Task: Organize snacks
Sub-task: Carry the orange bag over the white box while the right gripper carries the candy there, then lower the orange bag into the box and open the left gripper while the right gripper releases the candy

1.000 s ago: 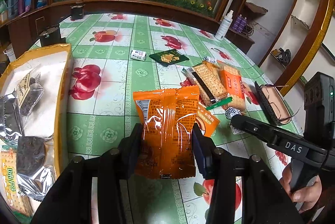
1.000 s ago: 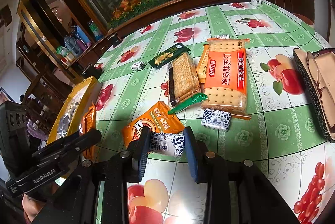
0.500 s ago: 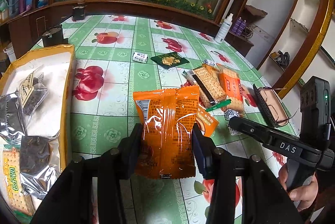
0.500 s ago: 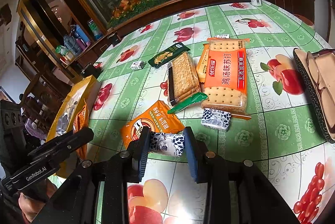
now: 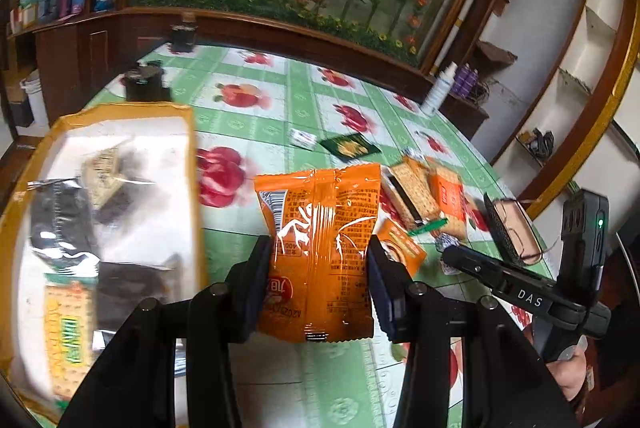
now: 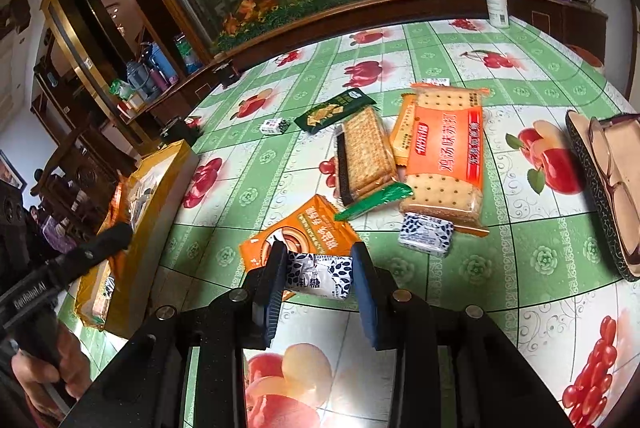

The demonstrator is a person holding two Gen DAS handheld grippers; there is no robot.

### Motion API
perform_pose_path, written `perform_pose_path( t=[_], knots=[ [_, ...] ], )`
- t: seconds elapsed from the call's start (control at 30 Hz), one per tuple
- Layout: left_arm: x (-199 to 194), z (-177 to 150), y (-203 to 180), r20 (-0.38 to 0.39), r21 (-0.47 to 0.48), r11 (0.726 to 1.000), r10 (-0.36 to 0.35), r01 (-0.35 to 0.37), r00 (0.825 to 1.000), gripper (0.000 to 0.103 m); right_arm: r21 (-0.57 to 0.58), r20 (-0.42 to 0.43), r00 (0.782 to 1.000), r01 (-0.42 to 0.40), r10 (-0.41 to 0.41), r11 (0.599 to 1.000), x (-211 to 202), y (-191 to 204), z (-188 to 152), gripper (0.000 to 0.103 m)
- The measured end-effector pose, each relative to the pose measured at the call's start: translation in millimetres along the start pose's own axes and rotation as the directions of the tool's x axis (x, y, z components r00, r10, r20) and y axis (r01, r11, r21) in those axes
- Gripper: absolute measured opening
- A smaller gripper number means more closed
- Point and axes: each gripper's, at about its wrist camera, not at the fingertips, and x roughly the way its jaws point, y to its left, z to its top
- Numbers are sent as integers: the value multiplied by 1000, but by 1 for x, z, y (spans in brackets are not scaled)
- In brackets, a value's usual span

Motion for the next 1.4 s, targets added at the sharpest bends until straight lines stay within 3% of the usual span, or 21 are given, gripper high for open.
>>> perform_pose_path(
  t=[0.2, 0.4, 0.7, 0.87, 1.07, 1.4],
  knots=[
    [-25, 2, 42, 43, -70, 997, 45, -42, 998, 45, -15, -25, 998, -53, 52, 998, 7, 19, -1, 35],
    [-47, -7, 90, 60, -135, 984, 123, -114, 991, 45, -76, -43, 993, -116, 113, 990, 14, 64, 3, 35],
    [-55, -34, 139, 36, -194, 958, 221, -210, 975, 45, -201, -80, 967, -254, 243, 946, 37, 172, 17, 36],
    [-53, -42, 148, 31, -201, 958, 214, -204, 976, 45, -240, -112, 957, -288, 269, 927, 67, 223, 17, 36],
    [-55, -44, 150, 36, -205, 961, 198, -187, 980, 45, -252, -159, 965, -245, 209, 936, 114, 243, 10, 36],
    [-51, -46, 151, 33, -238, 958, 175, -163, 984, 46, -246, -203, 959, -247, 200, 937, 138, 240, 1, 36]
  ],
)
